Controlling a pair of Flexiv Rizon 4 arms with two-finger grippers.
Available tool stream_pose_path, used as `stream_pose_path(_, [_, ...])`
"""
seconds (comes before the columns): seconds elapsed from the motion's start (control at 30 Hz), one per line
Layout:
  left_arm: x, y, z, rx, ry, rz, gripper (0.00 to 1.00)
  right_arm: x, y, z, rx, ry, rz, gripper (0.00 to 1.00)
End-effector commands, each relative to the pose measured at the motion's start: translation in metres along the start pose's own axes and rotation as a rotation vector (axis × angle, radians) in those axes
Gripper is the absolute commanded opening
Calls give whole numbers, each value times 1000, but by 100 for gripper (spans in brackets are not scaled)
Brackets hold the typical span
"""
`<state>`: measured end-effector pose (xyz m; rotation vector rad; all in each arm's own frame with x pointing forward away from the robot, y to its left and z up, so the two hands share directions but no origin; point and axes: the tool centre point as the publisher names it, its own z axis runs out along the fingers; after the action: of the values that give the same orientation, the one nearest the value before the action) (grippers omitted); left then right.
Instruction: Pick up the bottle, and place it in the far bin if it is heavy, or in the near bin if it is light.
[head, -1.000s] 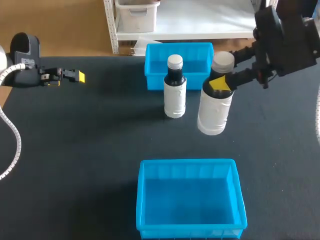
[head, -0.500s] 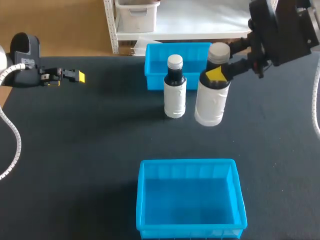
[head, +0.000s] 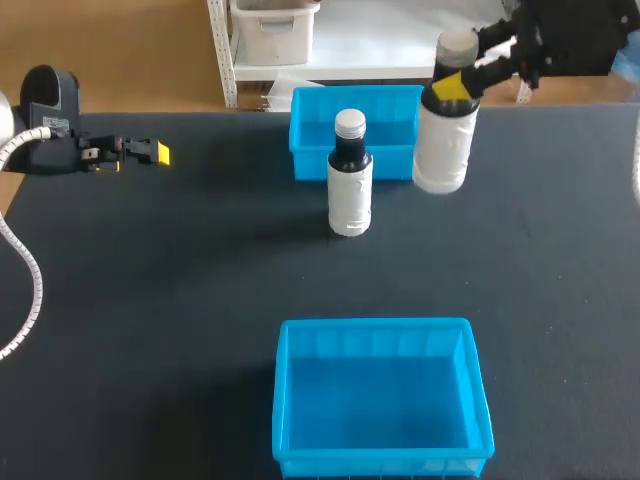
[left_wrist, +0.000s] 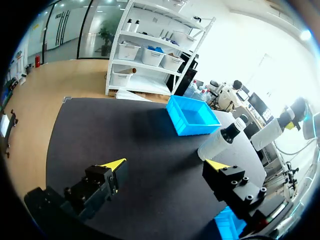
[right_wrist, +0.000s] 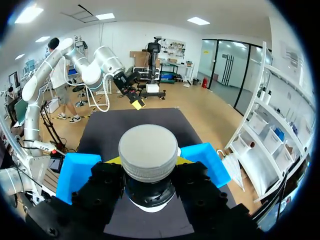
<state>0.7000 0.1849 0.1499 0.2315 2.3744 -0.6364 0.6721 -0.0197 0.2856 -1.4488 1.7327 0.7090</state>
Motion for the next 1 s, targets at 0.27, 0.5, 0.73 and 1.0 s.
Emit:
stream_pose_path(0.27, [0, 0, 0, 0, 0, 0, 100, 6, -91, 17, -75, 3, -6, 0])
stream_pose_path(0.5, [0, 0, 0, 0, 0, 0, 100, 11, -132, 25, -84, 3, -14, 0])
stream_pose_path(0.73, [0, 0, 0, 0, 0, 0, 100, 16, -165, 38, -111, 3, -24, 0])
stream_pose_path(1.0, [0, 0, 0, 0, 0, 0, 100, 15, -199, 55, -124, -14, -32, 0])
